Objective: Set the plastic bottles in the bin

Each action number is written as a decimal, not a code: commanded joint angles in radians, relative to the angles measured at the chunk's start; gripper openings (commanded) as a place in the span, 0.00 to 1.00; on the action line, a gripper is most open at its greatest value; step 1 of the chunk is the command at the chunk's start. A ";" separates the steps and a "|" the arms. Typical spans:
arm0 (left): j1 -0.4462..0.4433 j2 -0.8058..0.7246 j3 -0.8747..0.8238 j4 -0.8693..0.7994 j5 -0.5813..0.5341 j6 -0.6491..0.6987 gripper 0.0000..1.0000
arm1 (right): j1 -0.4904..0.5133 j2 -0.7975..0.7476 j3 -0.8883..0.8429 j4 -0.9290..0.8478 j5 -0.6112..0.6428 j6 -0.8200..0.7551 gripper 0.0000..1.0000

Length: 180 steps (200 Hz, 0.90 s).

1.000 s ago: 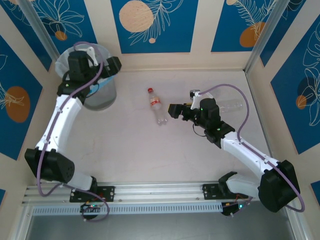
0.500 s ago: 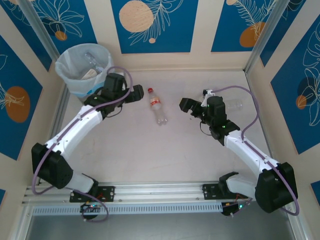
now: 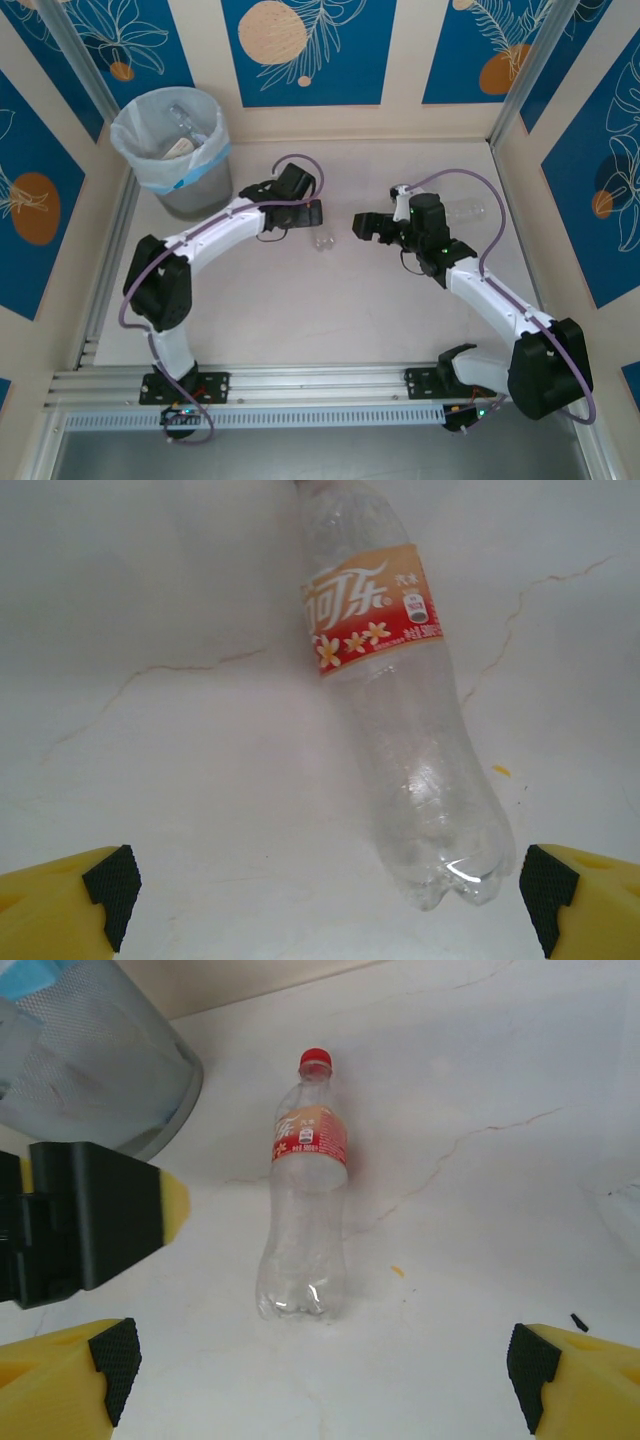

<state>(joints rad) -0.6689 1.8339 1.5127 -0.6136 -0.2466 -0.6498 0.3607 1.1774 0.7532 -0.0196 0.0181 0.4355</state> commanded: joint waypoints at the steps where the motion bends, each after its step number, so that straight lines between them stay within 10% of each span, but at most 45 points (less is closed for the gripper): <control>1: -0.025 0.055 0.070 -0.053 -0.023 -0.032 0.99 | 0.007 0.015 0.042 -0.028 -0.005 -0.021 0.97; 66: -0.057 0.314 0.357 -0.302 -0.047 -0.212 0.99 | 0.010 0.054 0.074 -0.048 -0.043 0.001 0.96; 180: -0.069 0.436 0.396 -0.185 0.000 -0.193 0.84 | 0.011 0.045 0.072 -0.057 -0.075 0.020 0.96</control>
<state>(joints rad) -0.7300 2.2414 1.8771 -0.8150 -0.2672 -0.8391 0.3664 1.2289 0.8005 -0.0620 -0.0277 0.4438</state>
